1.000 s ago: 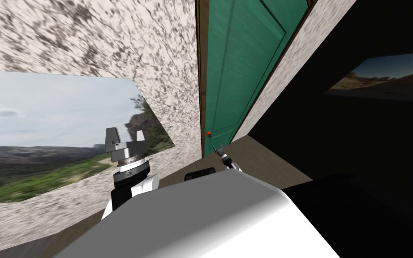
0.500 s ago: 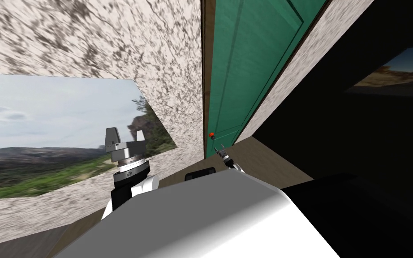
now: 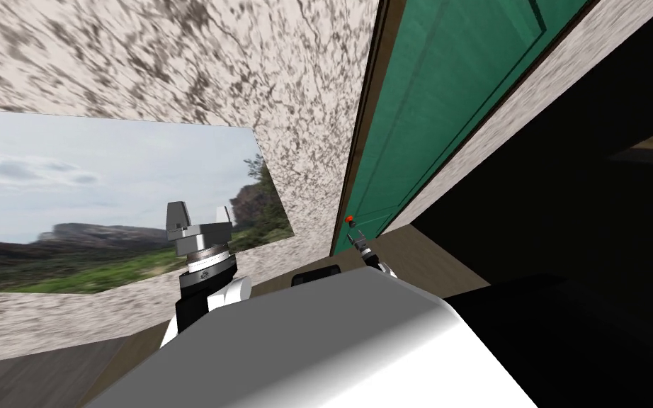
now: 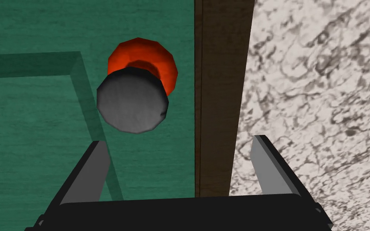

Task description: Pull the door open

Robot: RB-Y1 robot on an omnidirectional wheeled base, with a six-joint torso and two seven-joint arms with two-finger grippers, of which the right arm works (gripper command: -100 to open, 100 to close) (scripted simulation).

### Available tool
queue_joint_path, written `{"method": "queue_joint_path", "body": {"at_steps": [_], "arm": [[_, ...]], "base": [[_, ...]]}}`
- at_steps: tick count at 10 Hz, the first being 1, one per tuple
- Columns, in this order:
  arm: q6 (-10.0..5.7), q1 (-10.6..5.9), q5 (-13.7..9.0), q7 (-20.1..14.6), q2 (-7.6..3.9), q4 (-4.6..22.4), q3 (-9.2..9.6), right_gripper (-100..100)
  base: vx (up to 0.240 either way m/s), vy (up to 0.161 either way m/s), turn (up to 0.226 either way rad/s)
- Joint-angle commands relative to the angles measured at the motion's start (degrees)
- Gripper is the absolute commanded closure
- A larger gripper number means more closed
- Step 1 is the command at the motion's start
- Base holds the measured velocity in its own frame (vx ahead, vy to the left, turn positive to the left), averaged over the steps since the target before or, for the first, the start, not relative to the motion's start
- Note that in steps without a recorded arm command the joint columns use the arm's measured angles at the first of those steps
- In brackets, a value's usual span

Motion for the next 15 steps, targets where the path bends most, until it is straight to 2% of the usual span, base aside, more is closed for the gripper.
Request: {"method": "queue_joint_path", "body": {"at_steps": [1,2,3,4,5,6,7,12,15], "arm": [[-1.61,0.74,-1.2,-0.9,-1.76,1.3,-1.72,-100],[-1.61,0.74,-1.2,-0.9,-1.76,2.3,-1.72,-100],[-1.61,0.74,-1.2,-0.9,-1.76,1.4,-1.72,-100],[-3.76,0.73,-2.5,-1.3,-3.57,4.0,-3.55,-100],[-4.15,0.73,-2.7,-1.3,-3.9,4.4,-3.89,-100],[-4.41,0.57,-2.5,-1.1,-3.72,4.8,-3.6,-100],[-4.41,0.57,-2.5,-1.1,-3.72,4.8,-3.6,100],[-4.41,0.57,-2.5,-1.1,-3.72,4.8,-3.6,100],[-3.92,0.22,-4.5,-5.2,-4.07,4.7,-3.07,100]], "base": [[0.217,0.061,0.22],[0.14,0.034,0.068],[0.036,0.012,-0.02],[0.136,0.01,0.228],[0.185,0.016,0.197],[0.069,0.005,0.03],[-0.021,-0.013,-0.02],[-0.008,-0.005,-0.004],[-0.049,-0.024,0.074]]}}
